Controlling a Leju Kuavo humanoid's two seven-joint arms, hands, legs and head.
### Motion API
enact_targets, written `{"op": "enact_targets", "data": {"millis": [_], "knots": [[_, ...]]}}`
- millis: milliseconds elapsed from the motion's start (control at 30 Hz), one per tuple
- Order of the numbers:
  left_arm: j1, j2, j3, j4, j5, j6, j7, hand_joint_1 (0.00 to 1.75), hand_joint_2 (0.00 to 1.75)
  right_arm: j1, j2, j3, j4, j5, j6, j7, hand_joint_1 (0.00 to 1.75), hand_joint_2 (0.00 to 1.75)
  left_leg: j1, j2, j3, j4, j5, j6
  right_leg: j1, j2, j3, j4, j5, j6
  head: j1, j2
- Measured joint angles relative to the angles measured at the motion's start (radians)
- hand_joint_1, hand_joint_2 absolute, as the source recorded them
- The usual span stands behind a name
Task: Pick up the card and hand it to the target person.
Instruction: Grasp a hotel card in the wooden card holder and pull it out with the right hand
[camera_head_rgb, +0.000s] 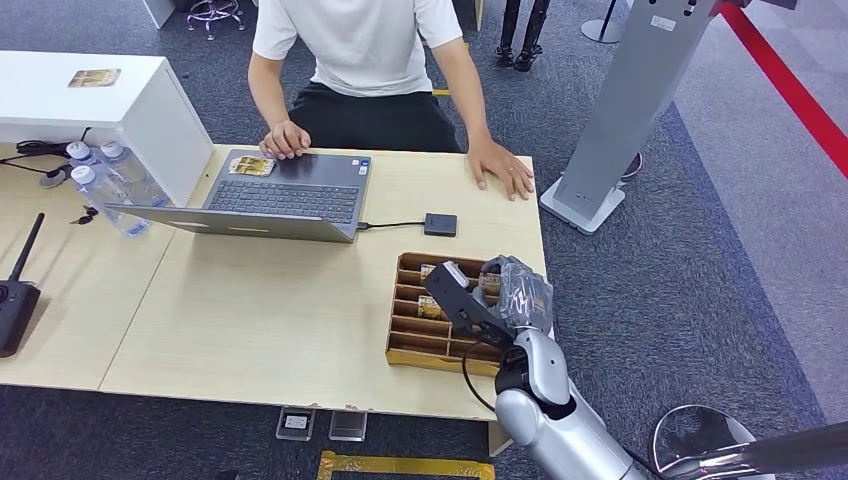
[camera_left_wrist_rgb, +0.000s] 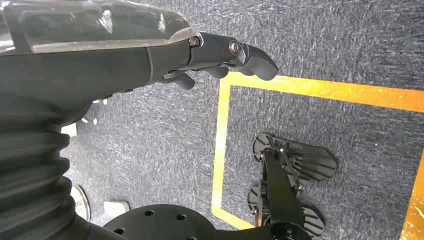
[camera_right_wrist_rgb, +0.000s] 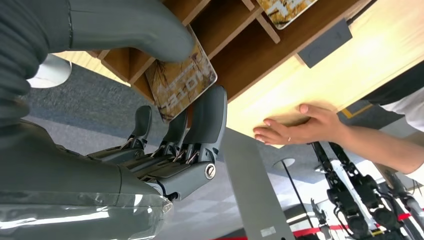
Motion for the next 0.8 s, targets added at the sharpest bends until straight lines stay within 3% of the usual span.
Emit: {"op": "enact_targets", "data": {"millis": [800], "knots": [[0.000,0.000,0.000,0.000,0.001,-0.003,-0.001,0.00,1.75,-0.018,0.009,0.006,0.045,-0.029,-0.030,0.014,0.86,1.75,0.000,0.000,0.001,0.000,0.000,0.000,0.000,0.000,0.001,0.000,0.000,0.000,0.000,0.000]]}}
